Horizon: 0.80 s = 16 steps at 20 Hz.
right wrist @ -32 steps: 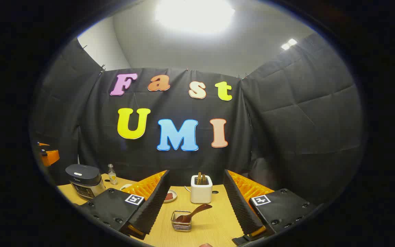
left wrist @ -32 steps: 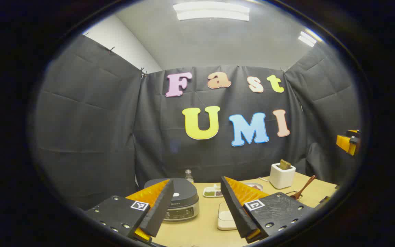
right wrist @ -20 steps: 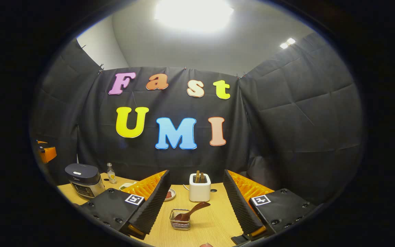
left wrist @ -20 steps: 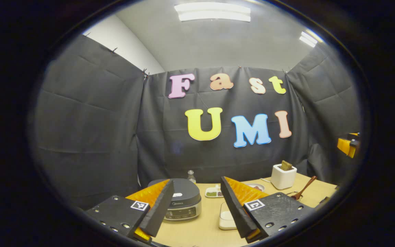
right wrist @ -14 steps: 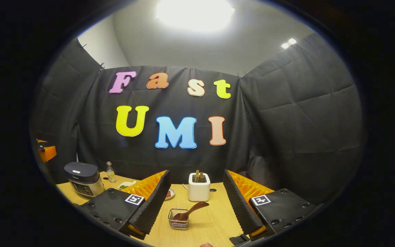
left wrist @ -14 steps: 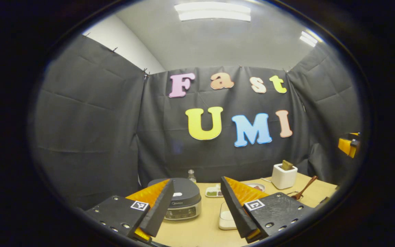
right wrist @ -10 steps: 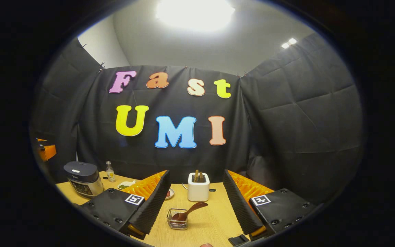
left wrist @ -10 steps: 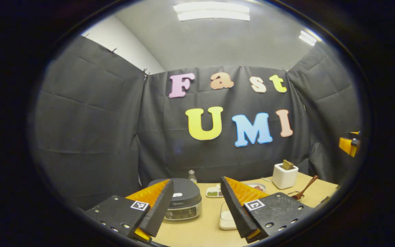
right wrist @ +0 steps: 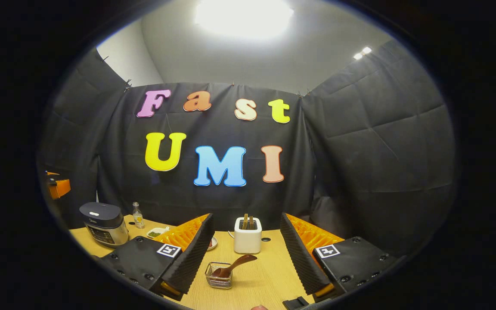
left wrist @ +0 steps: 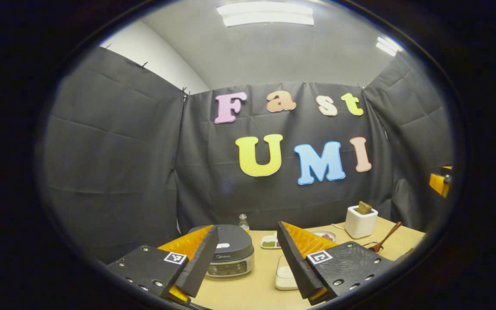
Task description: Close the left gripper, press the button to open the rice cooker; take a wooden spoon from the chopstick holder with the right hand, scoop a spoonful of rice and pour it into the rice cooker, then put the wooden spoon back into the chopstick holder.
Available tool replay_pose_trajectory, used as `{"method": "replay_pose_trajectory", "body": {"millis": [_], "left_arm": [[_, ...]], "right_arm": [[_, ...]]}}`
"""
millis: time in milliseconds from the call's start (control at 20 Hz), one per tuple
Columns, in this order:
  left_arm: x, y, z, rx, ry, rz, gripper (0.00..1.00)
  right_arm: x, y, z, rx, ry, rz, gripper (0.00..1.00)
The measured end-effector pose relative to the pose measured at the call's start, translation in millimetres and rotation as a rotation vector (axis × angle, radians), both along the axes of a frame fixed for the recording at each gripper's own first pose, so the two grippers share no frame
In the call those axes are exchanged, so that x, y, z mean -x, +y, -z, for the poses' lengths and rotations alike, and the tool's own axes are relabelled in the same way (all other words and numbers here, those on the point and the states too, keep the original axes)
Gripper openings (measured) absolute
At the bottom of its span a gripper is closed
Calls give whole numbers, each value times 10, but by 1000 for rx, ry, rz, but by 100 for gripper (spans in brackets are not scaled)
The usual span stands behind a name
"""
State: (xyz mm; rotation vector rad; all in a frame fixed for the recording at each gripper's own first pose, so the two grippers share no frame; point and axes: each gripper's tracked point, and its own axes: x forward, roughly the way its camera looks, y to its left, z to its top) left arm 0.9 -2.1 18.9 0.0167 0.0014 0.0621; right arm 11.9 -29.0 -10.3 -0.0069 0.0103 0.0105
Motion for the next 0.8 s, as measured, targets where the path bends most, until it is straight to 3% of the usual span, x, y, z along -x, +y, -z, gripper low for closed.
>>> {"method": "replay_pose_trajectory", "body": {"millis": [250,400,500,650,800], "left_arm": [[-12,-74,-64,-8,5,-15,85],[-27,-129,-72,-13,20,-33,69],[-22,-87,-94,-25,18,-64,67],[-59,-78,-79,-25,29,-60,39],[-219,48,-109,-20,27,-69,19]], "right_arm": [[-17,-119,46,-11,0,-19,98],[-30,-169,119,-24,8,-40,98],[-31,-192,174,-31,16,-56,98],[-42,-213,218,-38,25,-71,98],[-48,-216,206,-42,20,-70,98]]}}
